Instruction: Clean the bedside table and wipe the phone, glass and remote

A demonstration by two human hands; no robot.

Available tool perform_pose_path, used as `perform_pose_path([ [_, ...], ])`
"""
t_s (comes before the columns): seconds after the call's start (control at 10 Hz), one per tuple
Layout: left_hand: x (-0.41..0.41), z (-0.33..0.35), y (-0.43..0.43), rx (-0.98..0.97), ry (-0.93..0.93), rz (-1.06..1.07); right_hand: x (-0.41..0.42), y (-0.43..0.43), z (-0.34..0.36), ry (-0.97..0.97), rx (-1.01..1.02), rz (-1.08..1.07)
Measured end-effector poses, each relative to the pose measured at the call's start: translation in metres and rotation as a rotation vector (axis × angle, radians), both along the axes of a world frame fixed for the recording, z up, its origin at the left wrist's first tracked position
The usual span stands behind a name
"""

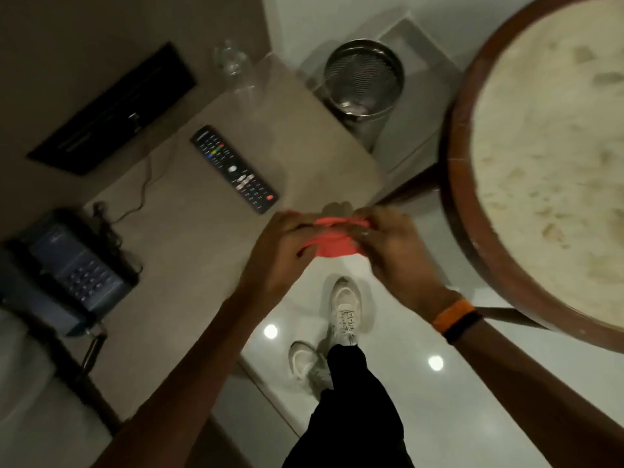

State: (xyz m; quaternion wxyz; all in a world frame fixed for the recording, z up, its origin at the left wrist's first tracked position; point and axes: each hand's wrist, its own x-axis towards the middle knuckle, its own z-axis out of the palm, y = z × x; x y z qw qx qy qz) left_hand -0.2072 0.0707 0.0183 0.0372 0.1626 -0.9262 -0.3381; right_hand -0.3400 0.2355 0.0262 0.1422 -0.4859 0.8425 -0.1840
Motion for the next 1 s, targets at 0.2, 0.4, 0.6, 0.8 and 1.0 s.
perform_pose_path([
  [0.2,-0.165,0.036,0.079,0.054,0.137,-0.431,-0.079,0.124,0.049,0.156,-0.059,-0.426],
  [0.4,-0.238,0.027,0.157,-0.229,0.022,-0.691,-0.099,0.204,0.030,0.171,0.035,-0.742],
  [0.6,-0.227,-0.019,0.180,-0.558,-0.028,-0.697,-0.089,0.207,-0.012,0.165,0.195,-0.685],
  [0.8,-0.220,-0.013,0.182,-0.558,0.040,-0.702,-0.087,0.205,-0.012,0.184,0.202,-0.711],
  [1.0,-0.216,0.062,0.138,-0.499,0.138,-0.336,-0.107,0.146,0.057,0.194,-0.001,-0.655],
])
